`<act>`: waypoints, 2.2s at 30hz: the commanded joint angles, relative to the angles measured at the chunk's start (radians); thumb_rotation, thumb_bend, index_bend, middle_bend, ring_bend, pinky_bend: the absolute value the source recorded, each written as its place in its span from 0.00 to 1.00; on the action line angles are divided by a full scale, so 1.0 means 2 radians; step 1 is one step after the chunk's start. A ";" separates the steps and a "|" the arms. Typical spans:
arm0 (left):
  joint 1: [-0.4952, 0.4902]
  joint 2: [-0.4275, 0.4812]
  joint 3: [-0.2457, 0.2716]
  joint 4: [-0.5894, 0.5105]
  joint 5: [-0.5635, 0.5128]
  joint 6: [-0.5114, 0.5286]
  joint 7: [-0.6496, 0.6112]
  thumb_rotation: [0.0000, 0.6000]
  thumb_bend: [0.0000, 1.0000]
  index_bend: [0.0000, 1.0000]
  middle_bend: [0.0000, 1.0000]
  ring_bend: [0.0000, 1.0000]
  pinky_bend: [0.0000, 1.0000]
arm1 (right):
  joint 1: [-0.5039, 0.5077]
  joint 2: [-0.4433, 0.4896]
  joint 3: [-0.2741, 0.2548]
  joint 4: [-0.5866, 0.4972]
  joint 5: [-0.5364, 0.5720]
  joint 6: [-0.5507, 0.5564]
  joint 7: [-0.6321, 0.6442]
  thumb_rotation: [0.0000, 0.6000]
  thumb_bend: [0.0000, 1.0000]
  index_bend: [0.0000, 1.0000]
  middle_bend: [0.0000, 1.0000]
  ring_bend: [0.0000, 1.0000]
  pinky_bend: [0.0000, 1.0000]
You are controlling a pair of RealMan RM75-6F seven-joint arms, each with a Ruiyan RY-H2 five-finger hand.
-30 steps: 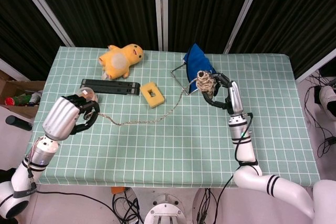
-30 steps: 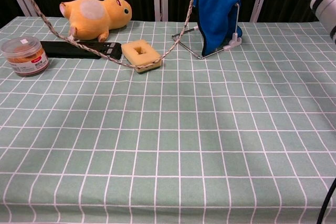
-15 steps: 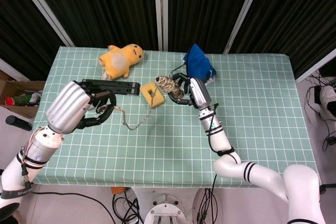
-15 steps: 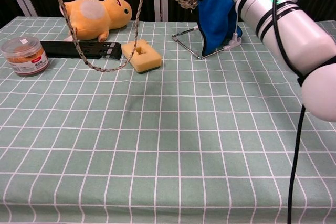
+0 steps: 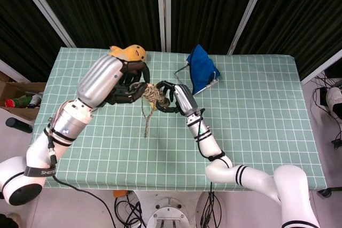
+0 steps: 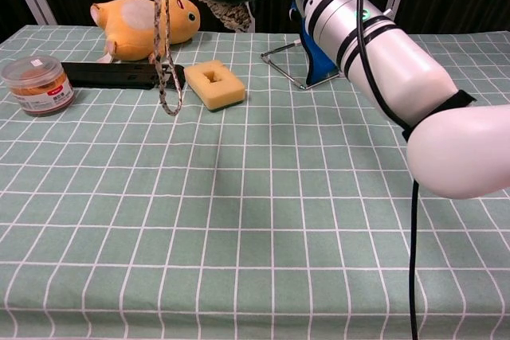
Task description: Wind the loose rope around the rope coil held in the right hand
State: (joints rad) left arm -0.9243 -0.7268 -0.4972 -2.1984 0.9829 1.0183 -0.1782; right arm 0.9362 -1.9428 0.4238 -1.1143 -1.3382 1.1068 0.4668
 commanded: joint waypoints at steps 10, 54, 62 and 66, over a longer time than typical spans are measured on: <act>-0.190 -0.080 -0.015 0.108 -0.292 -0.049 0.138 1.00 0.45 0.80 0.79 0.72 0.74 | -0.019 0.005 -0.046 -0.045 -0.043 0.022 0.037 1.00 0.62 0.75 0.61 0.56 0.76; -0.016 -0.160 0.083 0.366 -0.265 -0.143 0.062 1.00 0.45 0.80 0.79 0.72 0.73 | -0.156 0.131 -0.076 -0.179 -0.076 0.158 0.195 1.00 0.63 0.76 0.62 0.56 0.76; 0.021 -0.157 0.083 0.380 -0.227 -0.153 0.030 1.00 0.45 0.80 0.79 0.72 0.73 | -0.155 0.121 -0.055 -0.154 -0.041 0.135 0.195 1.00 0.63 0.76 0.62 0.56 0.76; 0.039 -0.151 0.090 0.380 -0.188 -0.147 0.028 1.00 0.45 0.80 0.79 0.72 0.73 | -0.146 0.113 -0.036 -0.139 -0.011 0.107 0.195 1.00 0.62 0.76 0.62 0.56 0.76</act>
State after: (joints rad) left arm -0.8679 -1.0363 -0.3252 -1.4388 0.5720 0.7179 -0.1187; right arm 0.6345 -1.7064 0.3326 -1.4084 -1.3835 1.3462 0.8566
